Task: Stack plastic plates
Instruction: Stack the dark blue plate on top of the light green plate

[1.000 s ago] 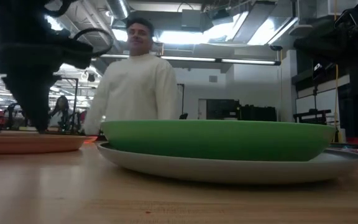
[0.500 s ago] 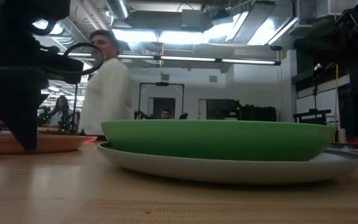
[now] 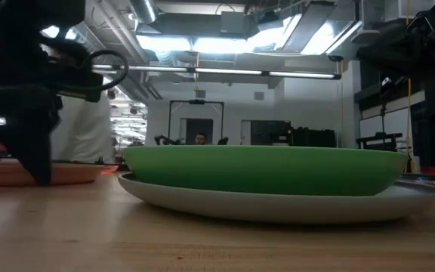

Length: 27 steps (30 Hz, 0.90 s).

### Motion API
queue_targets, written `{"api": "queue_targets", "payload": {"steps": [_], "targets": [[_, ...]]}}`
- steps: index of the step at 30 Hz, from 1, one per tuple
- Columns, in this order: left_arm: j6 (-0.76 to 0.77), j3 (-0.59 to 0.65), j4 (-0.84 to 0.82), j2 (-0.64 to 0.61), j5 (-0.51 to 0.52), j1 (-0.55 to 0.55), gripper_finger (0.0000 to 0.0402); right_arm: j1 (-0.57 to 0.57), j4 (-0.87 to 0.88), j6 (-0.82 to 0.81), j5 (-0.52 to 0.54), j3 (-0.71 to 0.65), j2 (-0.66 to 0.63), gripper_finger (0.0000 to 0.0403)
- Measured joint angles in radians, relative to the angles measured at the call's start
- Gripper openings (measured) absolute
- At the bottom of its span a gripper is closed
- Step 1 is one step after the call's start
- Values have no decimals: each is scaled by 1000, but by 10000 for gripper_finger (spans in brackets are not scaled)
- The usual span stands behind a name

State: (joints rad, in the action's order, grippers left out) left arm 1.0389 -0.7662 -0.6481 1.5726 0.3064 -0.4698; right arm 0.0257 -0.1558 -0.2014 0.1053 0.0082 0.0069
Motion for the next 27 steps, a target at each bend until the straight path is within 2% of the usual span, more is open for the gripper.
{"api": "queue_targets", "payload": {"steps": [5,9,12,16,21,27], "targets": [[-90,0,44,0,2,4,44,0,0,1,10,0,0,5],[-99,-1,39,0,-32,29,69,0,0,1,11,0,0,5],[-111,-21,19,0,-107,54,97,0,0,1,11,0,0,5],[-107,-88,-66,-1,-142,65,120,0,0,1,11,0,0,5],[-101,-201,-164,-3,-128,32,122,0,0,1,11,0,0,5],[-79,-274,-134,-4,-118,-6,120,0,-3,2,11,0,0,5]]}}
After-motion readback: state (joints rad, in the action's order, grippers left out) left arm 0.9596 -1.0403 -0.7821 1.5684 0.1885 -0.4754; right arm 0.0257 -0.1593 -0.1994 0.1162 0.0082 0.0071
